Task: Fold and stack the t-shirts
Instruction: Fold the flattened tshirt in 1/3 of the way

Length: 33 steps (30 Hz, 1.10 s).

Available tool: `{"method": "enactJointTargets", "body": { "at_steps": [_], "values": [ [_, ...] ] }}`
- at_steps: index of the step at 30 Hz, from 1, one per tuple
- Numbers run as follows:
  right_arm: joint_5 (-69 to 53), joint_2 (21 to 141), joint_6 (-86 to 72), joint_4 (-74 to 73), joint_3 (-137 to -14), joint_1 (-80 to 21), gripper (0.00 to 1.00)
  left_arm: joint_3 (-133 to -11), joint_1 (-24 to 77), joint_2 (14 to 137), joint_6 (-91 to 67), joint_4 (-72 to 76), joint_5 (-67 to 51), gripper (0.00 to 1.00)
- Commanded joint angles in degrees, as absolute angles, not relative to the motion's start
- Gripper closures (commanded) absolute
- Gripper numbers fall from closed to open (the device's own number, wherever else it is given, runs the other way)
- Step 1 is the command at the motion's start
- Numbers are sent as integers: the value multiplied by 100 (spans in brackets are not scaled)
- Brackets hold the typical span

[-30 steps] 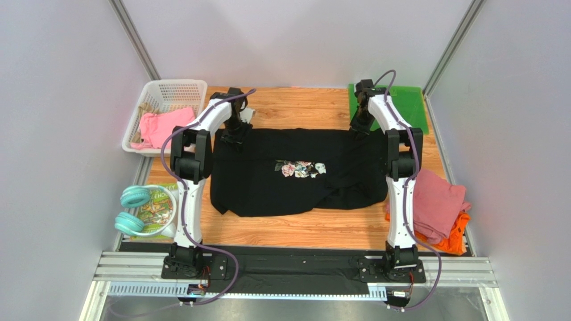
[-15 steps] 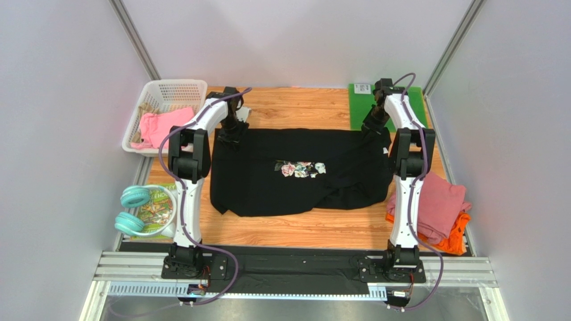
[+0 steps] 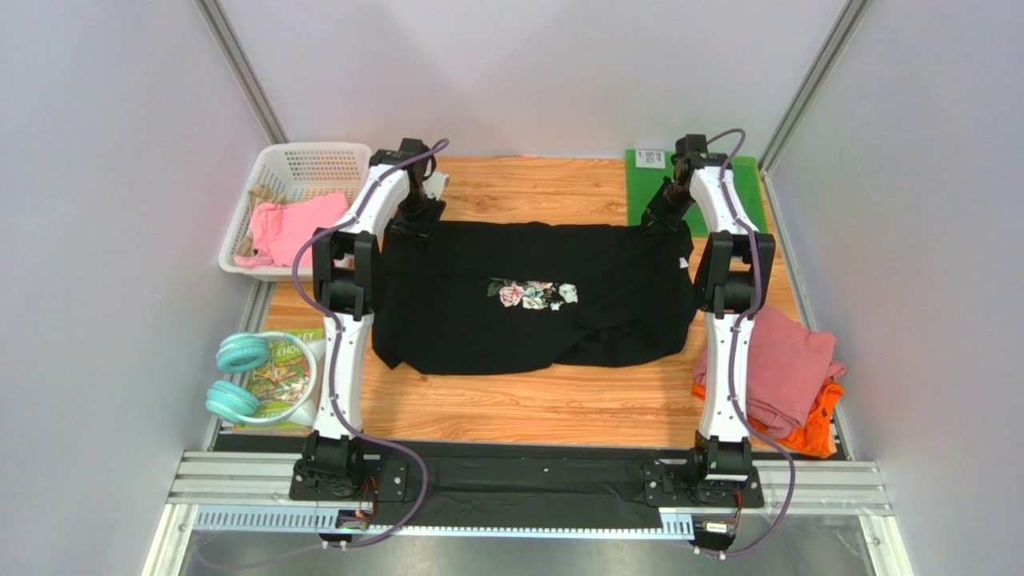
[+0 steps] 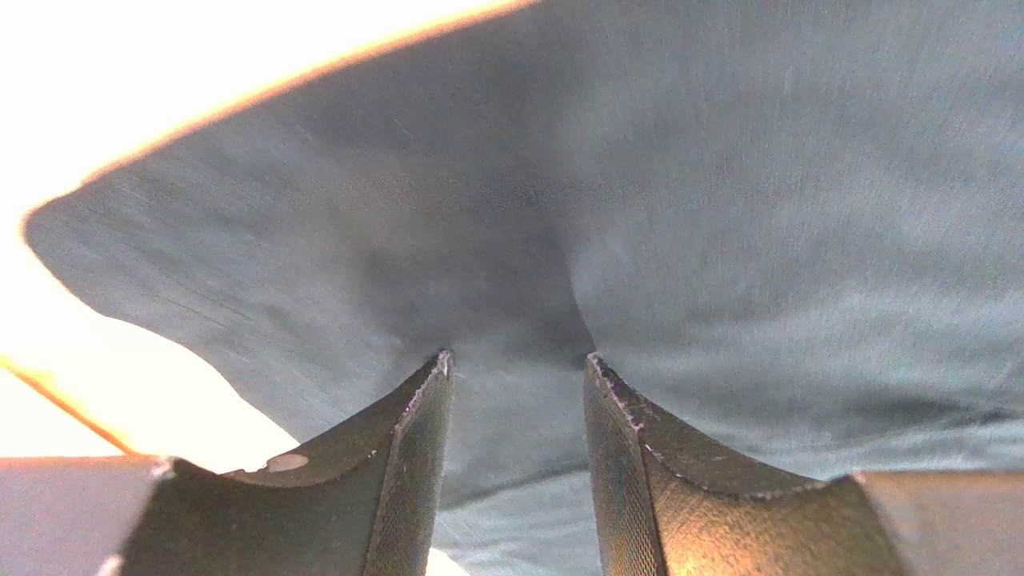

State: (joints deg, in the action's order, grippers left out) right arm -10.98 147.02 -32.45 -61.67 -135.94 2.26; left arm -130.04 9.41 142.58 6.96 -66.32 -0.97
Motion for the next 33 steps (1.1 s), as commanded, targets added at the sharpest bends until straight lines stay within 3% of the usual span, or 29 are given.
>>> {"method": "enactJointTargets", "body": {
  "at_steps": [1,5,13,14,15,16,20,22,26,33],
  "values": [
    [-1362,14599,-3278,-5757,-13764,272,79,-13824,905,14484,791,-6899,-26,49],
    [-1502,14081,-3252,-5643,-13580,264,78,-13503,914,14099,817,-6865,-26,49],
    [-1285,11833,-3208,-5879,-12650,97,68,-11420,1080,11235,1230,-6495,-624,48],
    [-1179,11543,-3191,-5915,-12369,44,66,-10756,1151,10615,1317,-6460,-702,48],
    [-1073,10940,-3156,-5889,-12053,-165,57,-10366,1299,10287,1440,-6329,-729,48],
    [-811,10620,-3086,-5828,-11162,-271,54,-9936,1388,9979,1685,-6250,-686,48],
    [-203,9371,-3076,-5573,-8882,-1131,53,-7487,1854,8695,2267,-5705,-124,48],
    [-141,8922,-3207,-5406,-7672,-1396,57,-6920,1863,8544,2451,-5564,-45,48],
    [-70,8675,-3410,-5151,-6437,-2055,59,-5882,1863,8604,2627,-5265,307,50],
    [176,8447,-3665,-5194,-5687,-2522,59,-5432,1846,8859,2654,-4940,466,50]
  ]
}}
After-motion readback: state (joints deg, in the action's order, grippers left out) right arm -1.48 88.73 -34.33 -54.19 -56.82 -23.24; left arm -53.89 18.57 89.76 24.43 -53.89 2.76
